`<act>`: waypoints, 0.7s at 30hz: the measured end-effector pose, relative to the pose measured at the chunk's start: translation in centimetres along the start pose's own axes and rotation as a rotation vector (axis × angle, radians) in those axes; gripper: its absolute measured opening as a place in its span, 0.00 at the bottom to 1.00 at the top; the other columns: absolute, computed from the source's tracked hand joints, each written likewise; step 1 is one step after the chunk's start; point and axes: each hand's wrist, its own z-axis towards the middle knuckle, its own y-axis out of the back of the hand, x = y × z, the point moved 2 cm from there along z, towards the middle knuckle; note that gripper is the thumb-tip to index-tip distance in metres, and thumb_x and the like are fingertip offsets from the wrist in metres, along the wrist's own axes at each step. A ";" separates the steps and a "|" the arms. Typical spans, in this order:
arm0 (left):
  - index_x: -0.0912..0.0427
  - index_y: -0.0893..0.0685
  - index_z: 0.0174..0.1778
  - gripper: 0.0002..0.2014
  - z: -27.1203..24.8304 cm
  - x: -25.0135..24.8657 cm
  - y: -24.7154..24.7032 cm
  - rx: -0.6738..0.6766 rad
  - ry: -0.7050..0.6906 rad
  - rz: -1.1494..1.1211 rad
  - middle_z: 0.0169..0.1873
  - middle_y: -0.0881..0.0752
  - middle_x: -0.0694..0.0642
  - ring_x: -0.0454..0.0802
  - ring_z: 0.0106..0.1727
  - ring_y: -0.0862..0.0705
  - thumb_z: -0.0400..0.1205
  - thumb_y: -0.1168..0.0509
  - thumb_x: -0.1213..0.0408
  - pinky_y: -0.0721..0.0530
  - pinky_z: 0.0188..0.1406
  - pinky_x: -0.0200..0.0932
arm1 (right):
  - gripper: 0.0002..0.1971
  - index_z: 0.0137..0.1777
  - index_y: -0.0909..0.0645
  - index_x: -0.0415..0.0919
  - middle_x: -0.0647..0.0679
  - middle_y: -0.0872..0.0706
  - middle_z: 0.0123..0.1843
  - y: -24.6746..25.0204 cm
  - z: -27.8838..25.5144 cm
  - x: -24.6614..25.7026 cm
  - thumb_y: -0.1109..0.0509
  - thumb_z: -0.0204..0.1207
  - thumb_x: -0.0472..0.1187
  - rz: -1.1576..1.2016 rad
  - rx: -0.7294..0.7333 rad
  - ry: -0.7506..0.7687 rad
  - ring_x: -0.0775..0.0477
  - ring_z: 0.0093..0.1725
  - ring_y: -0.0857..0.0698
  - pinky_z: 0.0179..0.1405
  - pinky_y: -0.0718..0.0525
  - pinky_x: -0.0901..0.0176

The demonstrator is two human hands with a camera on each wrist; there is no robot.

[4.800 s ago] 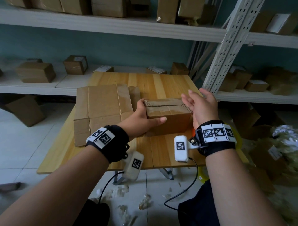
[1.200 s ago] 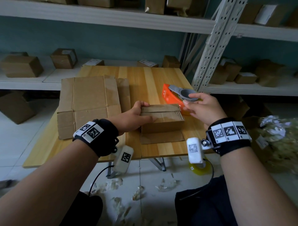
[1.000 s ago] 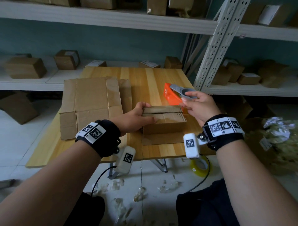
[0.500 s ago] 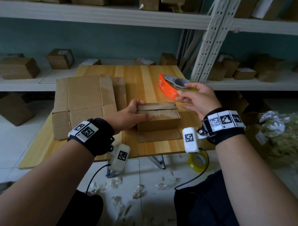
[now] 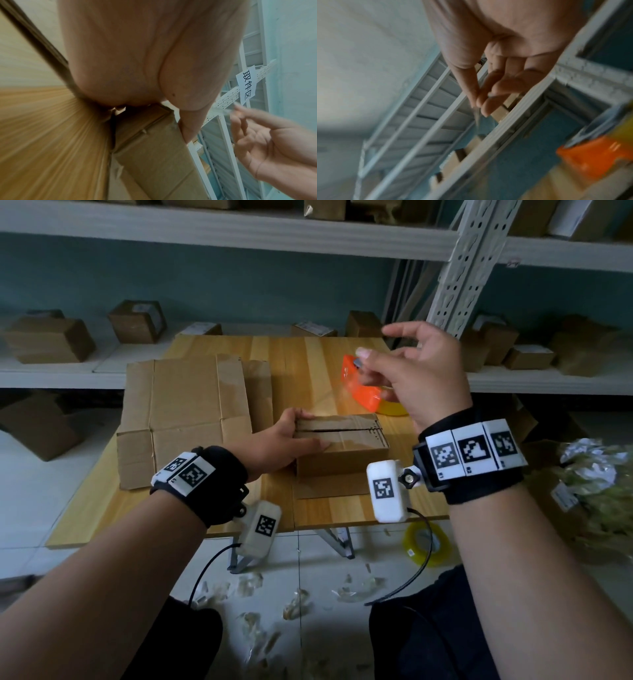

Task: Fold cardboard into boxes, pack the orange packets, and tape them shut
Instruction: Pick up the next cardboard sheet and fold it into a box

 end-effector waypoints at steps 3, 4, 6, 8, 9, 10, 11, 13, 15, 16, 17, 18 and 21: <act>0.50 0.32 0.79 0.27 0.0 0.0 0.0 0.015 -0.015 -0.022 0.71 0.20 0.60 0.55 0.68 0.18 0.88 0.28 0.57 0.15 0.74 0.56 | 0.26 0.71 0.21 0.45 0.48 0.06 0.37 1.6 0.7 -1.4 0.16 0.75 0.42 -0.221 -0.059 0.039 0.52 0.34 0.06 0.36 0.11 0.59; 0.50 0.32 0.79 0.27 0.0 0.1 0.0 0.014 -0.021 -0.027 0.71 0.21 0.60 0.55 0.68 0.18 0.87 0.27 0.58 0.15 0.74 0.56 | 0.27 0.71 0.22 0.46 0.49 0.06 0.36 2.0 0.8 -1.9 0.16 0.75 0.43 -0.268 -0.060 0.029 0.54 0.33 0.07 0.42 0.10 0.56; 0.50 0.32 0.79 0.28 0.2 0.2 0.1 0.010 -0.027 -0.021 0.71 0.21 0.60 0.55 0.69 0.18 0.87 0.26 0.58 0.15 0.74 0.57 | 0.28 0.71 0.23 0.47 0.50 0.06 0.37 2.6 0.9 -2.8 0.16 0.74 0.44 -0.317 -0.059 -0.014 0.55 0.33 0.07 0.48 0.10 0.54; 0.50 0.31 0.78 0.28 0.3 0.3 0.2 0.011 -0.032 -0.011 0.70 0.21 0.58 0.52 0.65 0.17 0.86 0.25 0.57 0.13 0.69 0.50 | 0.28 0.72 0.23 0.48 0.51 0.05 0.37 3.1 1.0 -3.4 0.16 0.74 0.44 -0.341 -0.065 -0.054 0.56 0.33 0.07 0.47 0.10 0.54; 0.50 0.30 0.78 0.28 0.3 0.3 0.3 0.014 -0.032 -0.006 0.69 0.20 0.56 0.50 0.63 0.17 0.85 0.25 0.56 0.13 0.65 0.46 | 0.28 0.72 0.23 0.48 0.50 0.05 0.38 3.3 1.0 -3.7 0.16 0.75 0.44 -0.342 -0.067 -0.075 0.56 0.33 0.07 0.45 0.10 0.55; 0.50 0.30 0.77 0.28 0.4 0.3 0.4 0.020 -0.032 0.003 0.68 0.20 0.56 0.49 0.62 0.16 0.85 0.24 0.55 0.12 0.62 0.44 | 0.28 0.71 0.23 0.48 0.49 0.05 0.39 3.5 1.0 -3.9 0.16 0.75 0.44 -0.337 -0.066 -0.097 0.55 0.33 0.07 0.43 0.11 0.56; 0.49 0.29 0.76 0.28 0.4 0.2 0.5 0.023 -0.032 0.018 0.67 0.19 0.55 0.50 0.62 0.16 0.84 0.24 0.53 0.11 0.60 0.44 | 0.27 0.71 0.23 0.48 0.49 0.05 0.40 3.6 1.0 -4.3 0.16 0.75 0.44 -0.329 -0.063 -0.120 0.55 0.33 0.06 0.41 0.12 0.57; 0.48 0.28 0.75 0.27 0.4 0.1 0.7 0.020 -0.028 0.054 0.66 0.20 0.53 0.49 0.61 0.16 0.84 0.23 0.51 0.12 0.55 0.41 | 0.27 0.72 0.23 0.47 0.47 0.05 0.41 3.7 0.8 -4.9 0.15 0.76 0.43 -0.308 -0.057 -0.161 0.54 0.34 0.06 0.36 0.15 0.61; 0.47 0.28 0.74 0.27 0.5 0.1 0.8 0.011 -0.028 0.085 0.65 0.20 0.53 0.49 0.61 0.16 0.83 0.23 0.49 0.13 0.53 0.40 | 0.29 0.73 0.23 0.45 0.46 0.05 0.42 3.7 0.8 -5.3 0.15 0.76 0.42 -0.284 -0.057 -0.186 0.53 0.34 0.06 0.31 0.17 0.65; 0.47 0.28 0.73 0.27 0.5 0.1 0.8 0.007 -0.030 0.098 0.65 0.20 0.53 0.50 0.61 0.16 0.83 0.23 0.49 0.13 0.53 0.40 | 0.30 0.74 0.23 0.44 0.46 0.05 0.42 3.8 0.8 -5.4 0.15 0.76 0.42 -0.274 -0.060 -0.193 0.53 0.34 0.06 0.29 0.18 0.67; 0.47 0.27 0.73 0.27 0.5 0.1 0.8 0.006 -0.030 0.109 0.65 0.20 0.53 0.50 0.61 0.16 0.82 0.23 0.48 0.12 0.54 0.41 | 0.30 0.75 0.23 0.44 0.45 0.05 0.42 3.8 0.8 -5.5 0.15 0.76 0.42 -0.263 -0.064 -0.199 0.54 0.34 0.06 0.27 0.18 0.69; 0.46 0.27 0.72 0.28 0.5 0.1 0.8 0.005 -0.027 0.115 0.65 0.19 0.53 0.52 0.62 0.16 0.82 0.23 0.47 0.11 0.57 0.44 | 0.30 0.75 0.23 0.44 0.45 0.05 0.42 3.9 0.7 -5.5 0.15 0.76 0.42 -0.249 -0.068 -0.203 0.54 0.34 0.06 0.25 0.18 0.70; 0.44 0.27 0.72 0.29 0.6 0.2 1.0 0.001 -0.013 0.129 0.66 0.19 0.54 0.55 0.65 0.16 0.80 0.21 0.45 0.10 0.65 0.53 | 0.31 0.76 0.24 0.45 0.46 0.05 0.43 3.9 0.6 -5.7 0.15 0.76 0.43 -0.239 -0.065 -0.207 0.54 0.35 0.06 0.27 0.17 0.69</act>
